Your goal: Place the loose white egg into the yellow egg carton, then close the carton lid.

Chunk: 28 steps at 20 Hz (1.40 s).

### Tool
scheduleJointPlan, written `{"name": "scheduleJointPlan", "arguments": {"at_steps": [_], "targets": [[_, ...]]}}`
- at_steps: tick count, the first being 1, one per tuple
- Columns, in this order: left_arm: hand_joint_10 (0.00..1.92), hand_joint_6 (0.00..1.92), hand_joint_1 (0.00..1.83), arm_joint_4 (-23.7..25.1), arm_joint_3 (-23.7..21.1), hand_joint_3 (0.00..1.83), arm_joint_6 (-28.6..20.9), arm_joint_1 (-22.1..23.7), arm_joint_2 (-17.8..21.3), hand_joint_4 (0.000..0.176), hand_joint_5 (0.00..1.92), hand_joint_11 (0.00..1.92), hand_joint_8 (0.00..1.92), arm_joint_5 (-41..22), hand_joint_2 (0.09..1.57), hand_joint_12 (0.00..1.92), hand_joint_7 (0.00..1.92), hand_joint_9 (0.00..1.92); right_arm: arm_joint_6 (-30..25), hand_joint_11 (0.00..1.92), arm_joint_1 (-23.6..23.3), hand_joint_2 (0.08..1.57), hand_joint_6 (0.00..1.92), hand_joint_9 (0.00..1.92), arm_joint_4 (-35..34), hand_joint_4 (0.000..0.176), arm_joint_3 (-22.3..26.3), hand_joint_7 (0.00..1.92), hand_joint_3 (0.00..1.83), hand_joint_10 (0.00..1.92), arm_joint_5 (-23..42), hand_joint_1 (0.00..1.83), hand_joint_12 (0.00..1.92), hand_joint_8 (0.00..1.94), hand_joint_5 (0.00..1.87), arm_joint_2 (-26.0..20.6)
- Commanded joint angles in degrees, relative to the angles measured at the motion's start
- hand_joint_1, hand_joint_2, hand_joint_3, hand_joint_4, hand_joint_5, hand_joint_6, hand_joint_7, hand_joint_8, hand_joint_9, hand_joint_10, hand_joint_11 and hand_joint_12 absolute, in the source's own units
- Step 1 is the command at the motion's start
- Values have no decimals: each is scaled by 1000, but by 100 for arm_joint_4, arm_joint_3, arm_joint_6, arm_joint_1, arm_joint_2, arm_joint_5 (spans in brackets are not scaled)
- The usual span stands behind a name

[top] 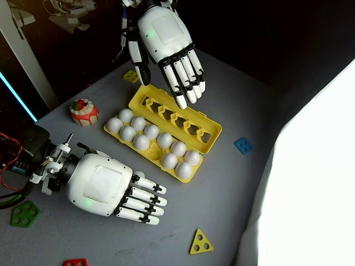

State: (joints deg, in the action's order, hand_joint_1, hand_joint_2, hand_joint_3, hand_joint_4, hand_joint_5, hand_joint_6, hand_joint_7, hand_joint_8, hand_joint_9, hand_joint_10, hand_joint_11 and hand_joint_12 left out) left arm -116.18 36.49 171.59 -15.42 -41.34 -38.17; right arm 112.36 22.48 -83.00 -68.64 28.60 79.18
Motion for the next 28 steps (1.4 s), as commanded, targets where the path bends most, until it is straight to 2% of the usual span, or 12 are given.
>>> {"name": "scheduleJointPlan", "arguments": {"at_steps": [1,2,6,12,13,16,20,22,25,28], "targets": [[5,6,754,338,14,1,23,36,-16,52,87,0,4,115,1153,544,85,145,-29,0,-17,1032,100,23,221,0,-27,108,0,7,176,1112,0,14,322,-4],[11,9,769,356,9,0,23,35,-17,49,105,0,7,115,1144,595,107,167,-29,0,-14,1032,101,28,221,0,-46,115,0,9,176,1107,0,16,327,15],[7,1,764,359,-8,0,23,89,-20,56,90,0,4,114,1148,599,109,164,-29,0,-8,1034,103,18,222,0,-122,96,0,6,177,1115,0,6,332,88],[3,3,801,359,-14,0,23,44,-20,49,97,0,4,24,1139,573,100,158,-29,2,-21,1054,149,52,223,0,-169,139,0,19,177,1104,1,17,402,102],[3,2,819,357,3,0,23,43,-21,42,98,0,4,25,1140,545,109,160,-29,0,-22,1074,169,49,225,0,-169,141,9,18,176,1056,0,14,421,103],[9,4,810,354,53,0,23,41,-43,50,115,0,4,57,1131,618,133,189,-29,0,-26,1079,185,40,228,0,-172,129,12,13,176,1052,0,7,436,109],[9,6,827,361,64,0,22,41,-55,54,126,0,8,118,1119,644,162,205,-29,0,-35,1077,550,33,229,0,-174,132,10,4,175,1059,0,0,284,109],[8,7,811,389,64,0,22,40,-57,55,130,0,5,118,1124,650,160,204,-29,0,-39,1079,571,37,229,0,-179,129,10,5,175,1058,0,0,265,109],[3,11,800,447,63,0,22,40,-58,43,148,0,7,141,1134,618,170,181,-29,0,-41,1075,619,33,229,0,-184,142,9,3,175,1070,0,5,356,109],[7,8,772,472,61,3,22,32,-58,41,154,0,6,161,1142,641,185,194,-29,0,-45,1105,893,90,229,0,-192,255,12,24,175,1031,0,14,519,109]]}}
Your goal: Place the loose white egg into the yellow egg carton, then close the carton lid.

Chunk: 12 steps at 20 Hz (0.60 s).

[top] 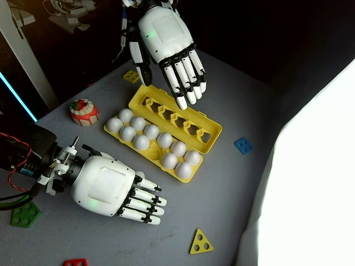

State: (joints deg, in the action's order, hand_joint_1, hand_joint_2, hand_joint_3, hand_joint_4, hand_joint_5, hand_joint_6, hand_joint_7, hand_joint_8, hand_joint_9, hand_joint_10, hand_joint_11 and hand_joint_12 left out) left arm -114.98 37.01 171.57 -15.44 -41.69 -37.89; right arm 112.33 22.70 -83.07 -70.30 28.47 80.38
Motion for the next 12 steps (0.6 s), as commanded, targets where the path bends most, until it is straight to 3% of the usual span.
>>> {"name": "scheduleJointPlan", "arguments": {"at_steps": [1,3,9,11,12], "targets": [[9,8,767,360,7,3,25,32,-23,40,156,0,6,133,1144,647,185,201,-26,0,-67,1129,1049,134,236,0,-26,375,6,40,188,1119,0,30,841,-11],[6,7,780,362,7,0,25,27,-23,38,167,0,2,133,1140,651,183,199,-26,0,-67,1092,916,195,236,0,-30,536,0,58,188,1165,0,52,1033,-11],[8,6,777,363,2,0,25,25,-21,33,177,0,3,187,1143,686,210,222,-95,0,-124,1109,983,187,239,0,-29,582,4,39,65,1155,0,18,993,-32],[6,7,788,363,-2,0,25,28,-22,35,187,0,1,170,1137,710,209,222,-320,0,-175,1107,975,181,262,0,-28,585,1,33,-49,1155,0,14,998,-84],[1,2,773,372,-10,0,25,26,-22,40,176,0,0,137,1139,709,192,211,-725,0,-177,1104,968,178,590,0,-25,576,0,32,-57,1158,0,9,1003,-110]]}}
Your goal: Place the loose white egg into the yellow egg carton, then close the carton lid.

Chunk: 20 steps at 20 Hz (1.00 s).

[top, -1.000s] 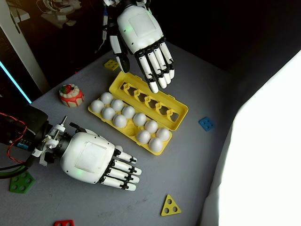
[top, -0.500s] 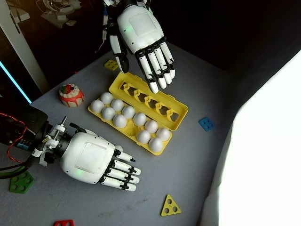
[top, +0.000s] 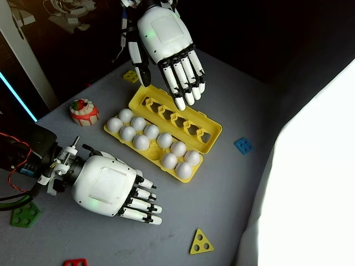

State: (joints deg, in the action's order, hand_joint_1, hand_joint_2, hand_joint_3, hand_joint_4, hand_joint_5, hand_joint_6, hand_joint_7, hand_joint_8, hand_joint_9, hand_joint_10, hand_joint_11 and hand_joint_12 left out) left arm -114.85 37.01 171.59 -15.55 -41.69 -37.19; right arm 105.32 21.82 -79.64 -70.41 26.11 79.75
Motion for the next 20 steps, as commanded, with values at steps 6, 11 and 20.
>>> {"name": "scheduleJointPlan", "arguments": {"at_steps": [6,11,20], "targets": [[0,0,767,397,-26,3,22,8,-21,45,151,0,0,-22,1147,652,163,182,-2029,0,-20,1116,1006,188,1972,0,-7,568,4,32,374,1151,0,3,977,-103],[6,4,761,372,-24,3,22,12,-21,41,155,0,2,8,1148,642,164,191,-4862,0,309,1118,1015,188,4139,0,43,564,4,31,1102,1151,0,2,970,-84],[8,0,786,114,51,0,21,123,-62,53,128,0,7,-258,1142,593,167,198,-5487,0,447,1116,1008,206,4639,0,17,558,2,31,1671,1151,0,5,977,285]]}}
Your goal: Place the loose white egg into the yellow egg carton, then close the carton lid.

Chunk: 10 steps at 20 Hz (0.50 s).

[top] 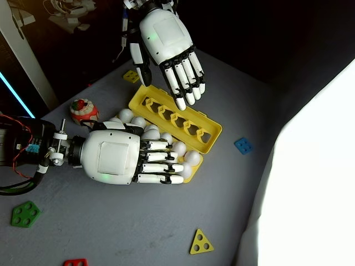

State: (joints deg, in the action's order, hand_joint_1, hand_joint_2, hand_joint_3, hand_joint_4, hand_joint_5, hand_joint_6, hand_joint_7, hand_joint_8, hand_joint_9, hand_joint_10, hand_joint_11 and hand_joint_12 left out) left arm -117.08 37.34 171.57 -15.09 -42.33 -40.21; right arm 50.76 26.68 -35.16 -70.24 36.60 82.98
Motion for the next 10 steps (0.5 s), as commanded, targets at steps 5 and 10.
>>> {"name": "scheduleJointPlan", "arguments": {"at_steps": [5,10], "targets": [[0,4,755,416,96,5,24,162,-37,50,112,0,1,-64,1156,592,136,165,-405,0,-21,1105,962,203,191,0,-249,566,0,26,644,1159,0,2,1004,171],[7,6,760,372,326,0,22,303,-182,48,139,0,4,-38,1153,601,170,186,-404,0,13,1108,976,189,194,0,-486,559,1,14,644,1157,0,2,993,373]]}}
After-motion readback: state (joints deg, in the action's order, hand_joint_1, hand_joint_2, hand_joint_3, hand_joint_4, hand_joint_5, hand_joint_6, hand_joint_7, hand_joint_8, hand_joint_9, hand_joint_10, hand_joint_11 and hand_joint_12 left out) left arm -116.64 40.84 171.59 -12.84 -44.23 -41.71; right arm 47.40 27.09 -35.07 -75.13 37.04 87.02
